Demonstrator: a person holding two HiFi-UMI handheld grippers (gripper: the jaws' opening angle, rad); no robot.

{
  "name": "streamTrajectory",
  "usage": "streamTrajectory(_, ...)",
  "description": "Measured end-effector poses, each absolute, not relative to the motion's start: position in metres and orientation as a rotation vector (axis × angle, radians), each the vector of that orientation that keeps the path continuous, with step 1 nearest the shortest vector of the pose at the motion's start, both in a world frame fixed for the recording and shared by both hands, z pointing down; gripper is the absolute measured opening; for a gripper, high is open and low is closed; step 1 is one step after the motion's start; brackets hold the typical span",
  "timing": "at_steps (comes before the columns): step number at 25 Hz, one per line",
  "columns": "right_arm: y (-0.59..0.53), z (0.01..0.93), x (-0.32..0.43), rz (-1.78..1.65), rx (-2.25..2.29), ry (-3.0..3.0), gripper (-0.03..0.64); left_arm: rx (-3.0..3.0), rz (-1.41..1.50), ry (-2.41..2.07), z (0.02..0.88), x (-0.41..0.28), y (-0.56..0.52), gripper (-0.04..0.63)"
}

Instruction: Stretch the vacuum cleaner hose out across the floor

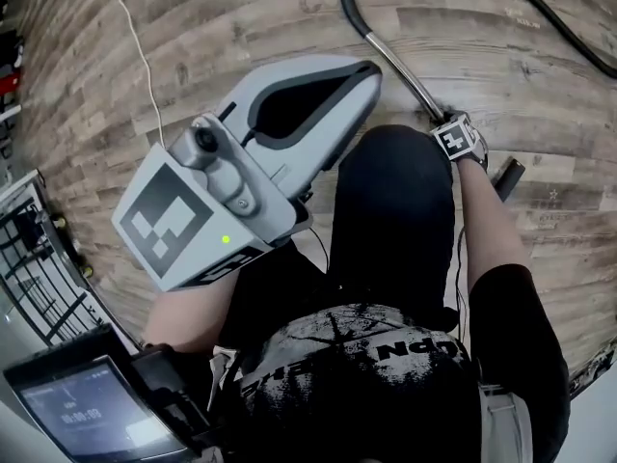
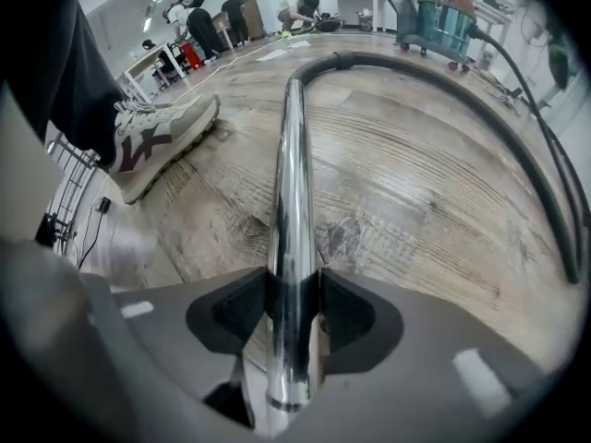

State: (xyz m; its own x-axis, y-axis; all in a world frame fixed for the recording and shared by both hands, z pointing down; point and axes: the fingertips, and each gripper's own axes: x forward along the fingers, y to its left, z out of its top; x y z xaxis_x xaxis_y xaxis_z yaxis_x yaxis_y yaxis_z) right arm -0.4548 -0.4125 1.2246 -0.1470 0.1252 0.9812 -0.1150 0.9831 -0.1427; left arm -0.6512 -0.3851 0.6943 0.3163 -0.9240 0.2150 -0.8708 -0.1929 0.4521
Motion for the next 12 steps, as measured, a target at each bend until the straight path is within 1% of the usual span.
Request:
streamTrajectory(2, -0.412, 1.223, -0.468, 0.174, 0.006, -1.762, 0.183, 2.081, -0.135, -1.589, 0.696, -0.656, -0.384, 0.0)
streamTrajectory(7, -0.412, 1.227, -0.474, 0.157, 0.021, -1.753, 0.18, 2.053, -0.116, -1.603, 0.704, -0.662, -0.379, 0.001)
streamTrajectory(12, -0.41, 1.226, -0.473, 0.181, -0.006, -1.764, 0.179, 2.01, -0.019, -1.598, 0.729, -0.657, -0.368, 0.0)
